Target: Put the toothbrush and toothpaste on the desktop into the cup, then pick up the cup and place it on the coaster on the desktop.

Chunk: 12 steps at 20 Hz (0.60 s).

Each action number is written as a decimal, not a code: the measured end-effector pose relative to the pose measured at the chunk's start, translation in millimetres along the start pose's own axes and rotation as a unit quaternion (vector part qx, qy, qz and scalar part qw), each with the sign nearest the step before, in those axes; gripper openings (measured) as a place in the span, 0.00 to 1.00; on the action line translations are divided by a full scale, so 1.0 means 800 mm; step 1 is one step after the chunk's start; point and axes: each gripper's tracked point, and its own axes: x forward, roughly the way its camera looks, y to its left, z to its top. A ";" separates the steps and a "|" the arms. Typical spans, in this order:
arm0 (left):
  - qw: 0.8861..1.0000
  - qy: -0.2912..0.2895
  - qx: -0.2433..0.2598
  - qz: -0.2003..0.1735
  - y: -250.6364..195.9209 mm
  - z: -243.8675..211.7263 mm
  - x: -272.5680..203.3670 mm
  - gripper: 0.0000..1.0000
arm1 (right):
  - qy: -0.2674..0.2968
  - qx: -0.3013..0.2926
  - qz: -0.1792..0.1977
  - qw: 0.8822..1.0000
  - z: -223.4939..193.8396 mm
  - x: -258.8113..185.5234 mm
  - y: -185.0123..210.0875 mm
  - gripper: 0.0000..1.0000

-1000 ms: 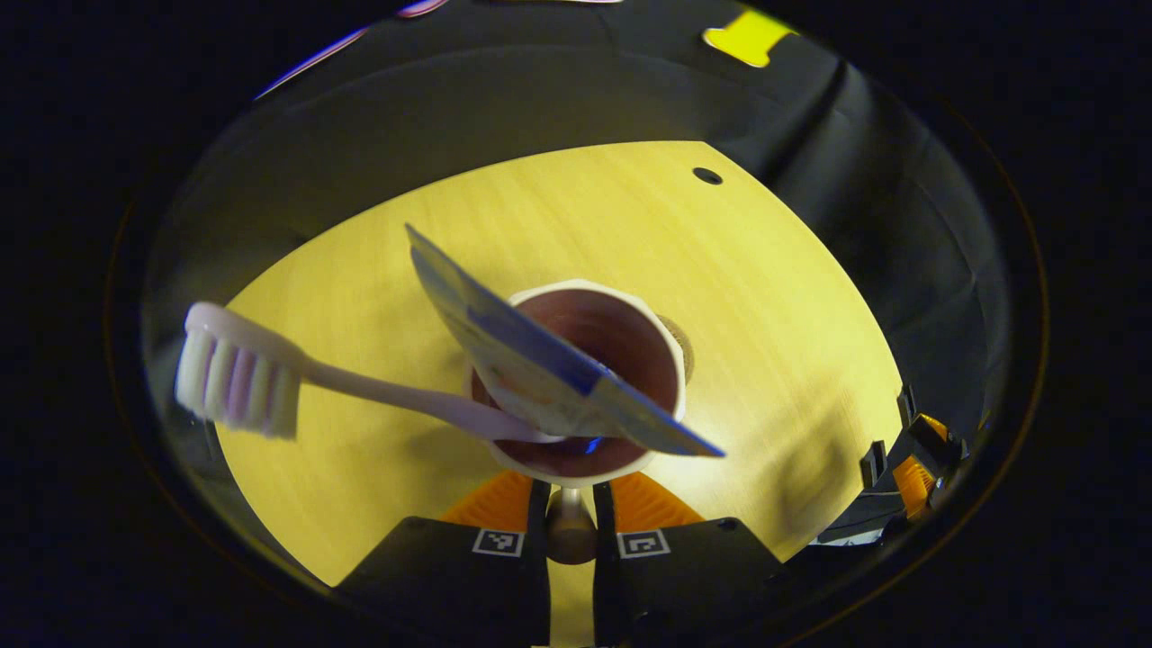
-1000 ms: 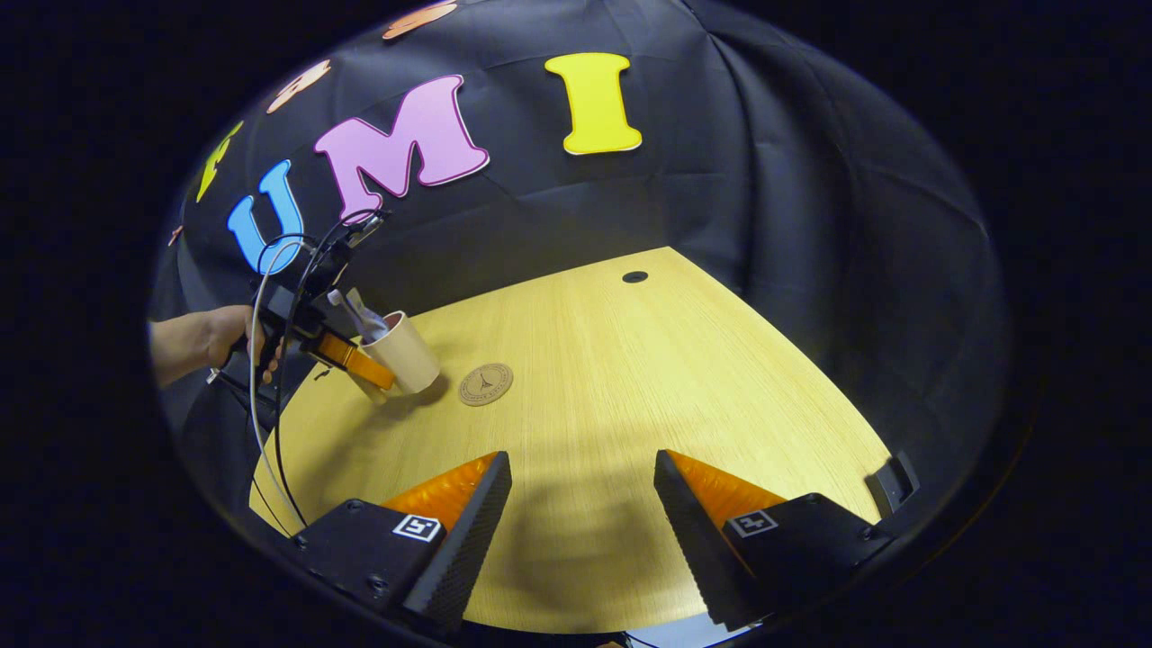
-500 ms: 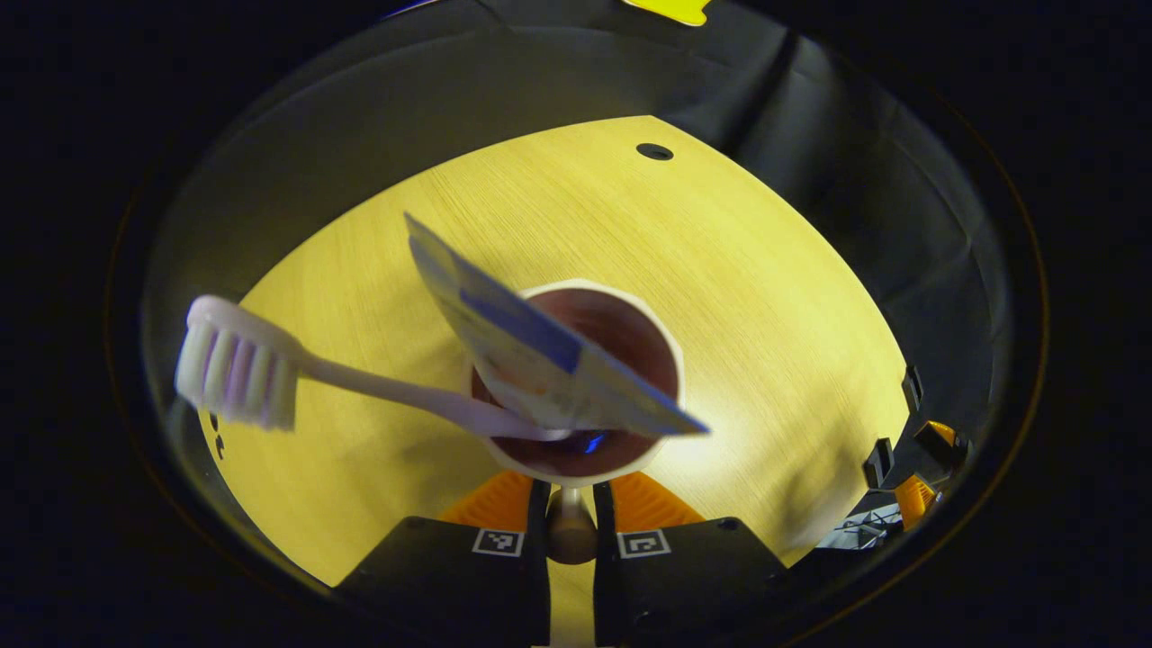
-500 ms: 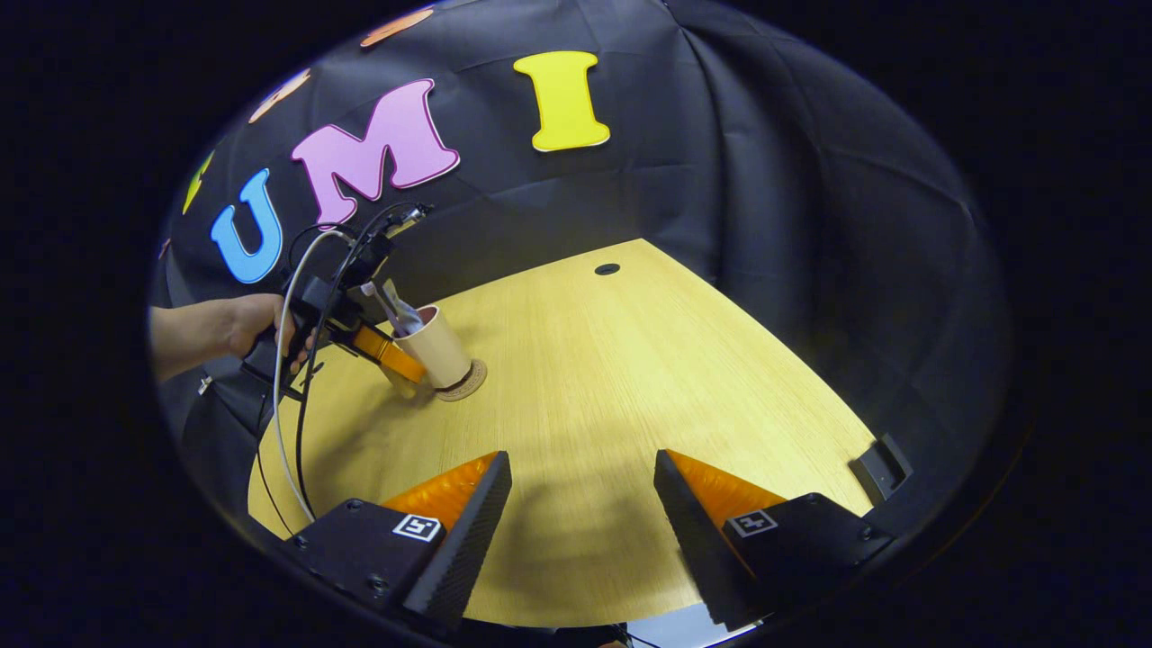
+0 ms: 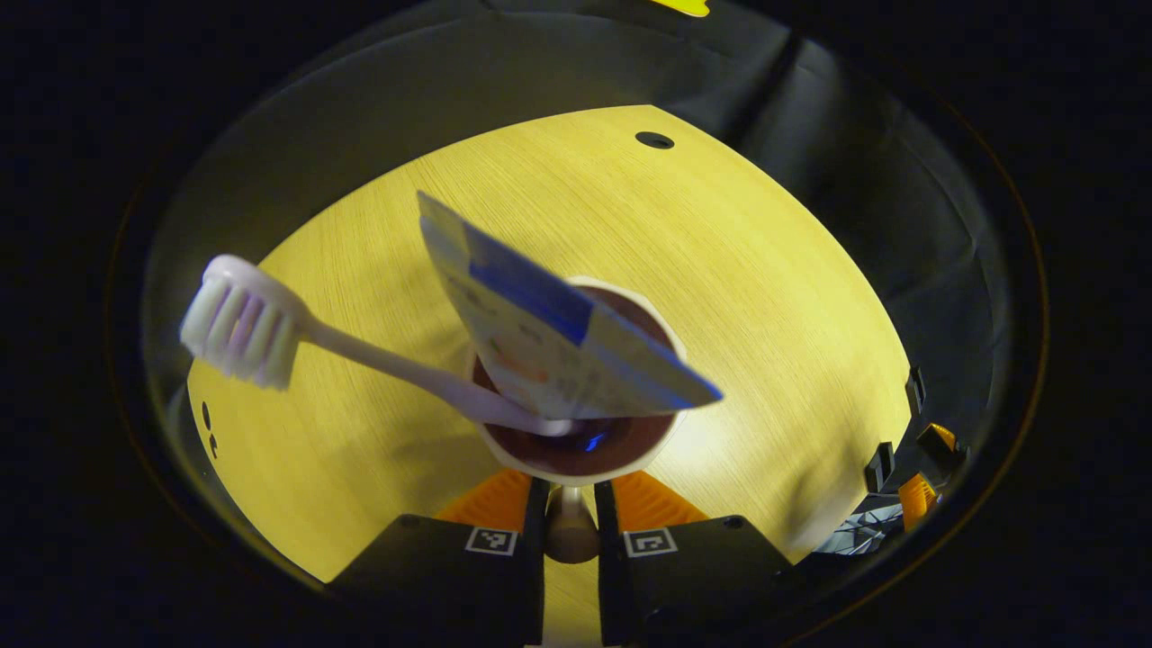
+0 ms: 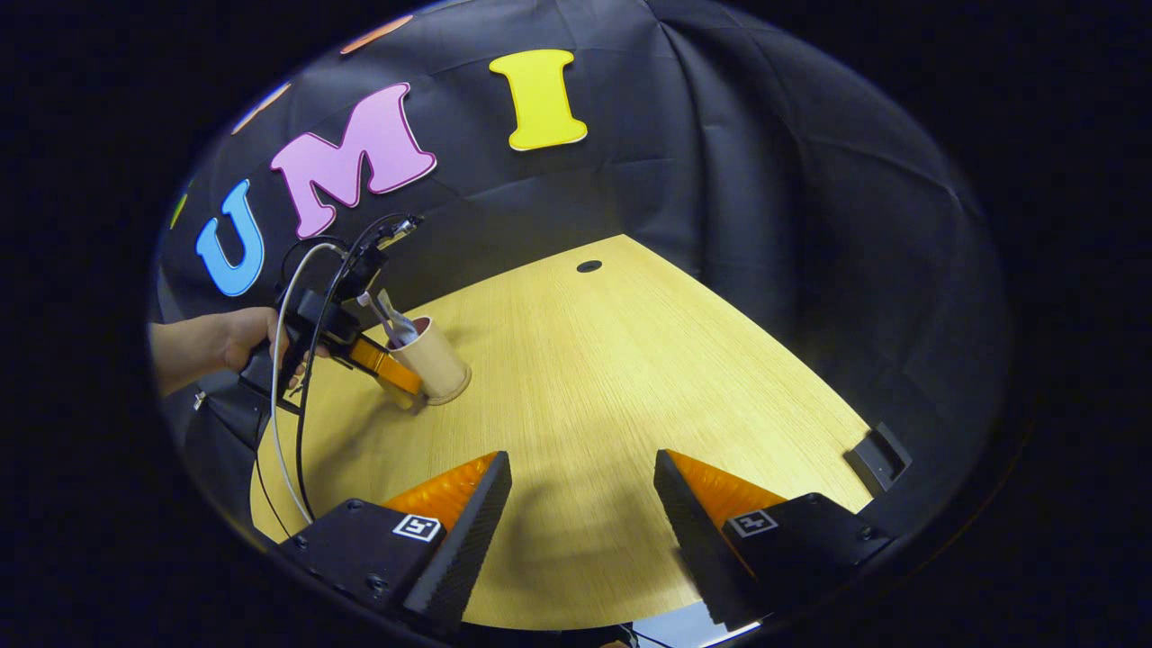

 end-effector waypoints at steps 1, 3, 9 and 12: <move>1.000 -0.004 -0.004 -0.001 -0.001 0.001 -0.003 0.32 | 0.000 -0.001 0.002 1.000 0.001 0.001 0.003 0.98; 1.000 -0.019 -0.010 -0.002 -0.003 0.004 -0.012 0.51 | 0.000 -0.006 0.010 1.000 0.003 0.002 0.012 0.98; 0.994 -0.103 -0.048 -0.001 -0.002 -0.005 -0.105 1.00 | -0.016 -0.042 0.034 0.998 0.028 -0.011 0.044 0.98; 0.982 -0.180 -0.044 0.035 0.013 -0.020 -0.186 0.99 | -0.046 -0.058 0.040 0.996 0.062 -0.028 0.066 0.98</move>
